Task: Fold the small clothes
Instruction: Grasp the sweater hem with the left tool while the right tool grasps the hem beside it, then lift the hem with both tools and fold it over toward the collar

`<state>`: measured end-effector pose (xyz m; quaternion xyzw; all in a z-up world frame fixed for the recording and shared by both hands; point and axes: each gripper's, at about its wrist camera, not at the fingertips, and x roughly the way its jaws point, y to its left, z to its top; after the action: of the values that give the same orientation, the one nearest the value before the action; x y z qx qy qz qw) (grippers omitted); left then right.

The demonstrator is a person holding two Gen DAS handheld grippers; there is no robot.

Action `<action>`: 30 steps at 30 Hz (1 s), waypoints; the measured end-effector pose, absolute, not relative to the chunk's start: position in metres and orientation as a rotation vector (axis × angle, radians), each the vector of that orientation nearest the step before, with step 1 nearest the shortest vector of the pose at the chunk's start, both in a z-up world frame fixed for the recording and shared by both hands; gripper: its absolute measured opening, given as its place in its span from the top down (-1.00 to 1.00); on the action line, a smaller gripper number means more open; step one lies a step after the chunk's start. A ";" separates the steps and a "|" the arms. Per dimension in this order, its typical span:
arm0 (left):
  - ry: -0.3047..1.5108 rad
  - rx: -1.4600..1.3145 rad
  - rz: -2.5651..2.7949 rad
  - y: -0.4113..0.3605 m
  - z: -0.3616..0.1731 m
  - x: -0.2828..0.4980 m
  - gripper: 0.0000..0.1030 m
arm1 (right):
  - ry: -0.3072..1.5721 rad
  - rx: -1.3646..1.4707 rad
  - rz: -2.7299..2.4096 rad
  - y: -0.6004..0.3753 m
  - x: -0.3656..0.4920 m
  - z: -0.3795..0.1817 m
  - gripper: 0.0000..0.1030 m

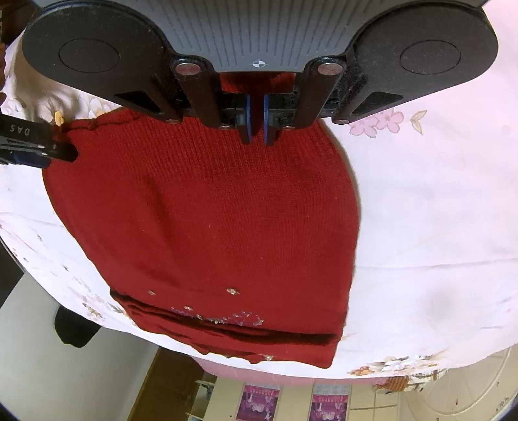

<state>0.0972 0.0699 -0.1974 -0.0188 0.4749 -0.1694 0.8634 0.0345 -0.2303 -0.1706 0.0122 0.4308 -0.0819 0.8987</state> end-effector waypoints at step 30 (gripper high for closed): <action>0.875 -0.013 -0.296 0.081 -0.187 0.079 -0.97 | 0.839 0.098 -0.210 -0.239 0.028 -0.160 -0.46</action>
<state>0.0789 0.0807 -0.1872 -0.0063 0.4221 -0.1429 0.8952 0.0282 -0.2387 -0.1599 0.0476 0.4063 -0.1019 0.9068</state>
